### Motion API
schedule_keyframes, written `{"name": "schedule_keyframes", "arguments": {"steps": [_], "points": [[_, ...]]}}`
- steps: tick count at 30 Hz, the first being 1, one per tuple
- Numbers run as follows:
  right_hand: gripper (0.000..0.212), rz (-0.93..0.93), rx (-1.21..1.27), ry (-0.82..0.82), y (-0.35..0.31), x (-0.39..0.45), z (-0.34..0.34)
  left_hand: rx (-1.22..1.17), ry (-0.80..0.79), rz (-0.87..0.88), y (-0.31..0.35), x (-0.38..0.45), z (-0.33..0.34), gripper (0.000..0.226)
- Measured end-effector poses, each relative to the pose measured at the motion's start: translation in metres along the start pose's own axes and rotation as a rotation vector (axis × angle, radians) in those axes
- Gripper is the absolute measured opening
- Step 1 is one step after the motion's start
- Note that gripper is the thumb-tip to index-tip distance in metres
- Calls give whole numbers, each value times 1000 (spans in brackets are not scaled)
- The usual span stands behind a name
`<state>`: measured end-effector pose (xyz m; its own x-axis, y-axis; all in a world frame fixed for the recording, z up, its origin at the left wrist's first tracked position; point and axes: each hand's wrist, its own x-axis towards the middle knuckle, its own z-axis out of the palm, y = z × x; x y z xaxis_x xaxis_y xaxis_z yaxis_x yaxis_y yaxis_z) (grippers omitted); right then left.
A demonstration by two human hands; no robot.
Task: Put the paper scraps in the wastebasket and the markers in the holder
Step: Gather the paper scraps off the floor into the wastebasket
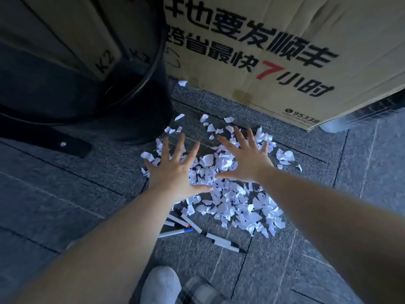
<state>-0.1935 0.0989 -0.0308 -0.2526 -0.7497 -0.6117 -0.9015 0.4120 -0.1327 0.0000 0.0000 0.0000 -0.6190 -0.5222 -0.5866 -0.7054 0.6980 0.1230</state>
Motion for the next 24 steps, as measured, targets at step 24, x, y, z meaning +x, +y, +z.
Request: {"name": "schedule_keyframes", "arguments": {"steps": [24], "points": [[47,-283,-127,-23,-19,-5,34,-76,33,34,10,20,45,42]]}}
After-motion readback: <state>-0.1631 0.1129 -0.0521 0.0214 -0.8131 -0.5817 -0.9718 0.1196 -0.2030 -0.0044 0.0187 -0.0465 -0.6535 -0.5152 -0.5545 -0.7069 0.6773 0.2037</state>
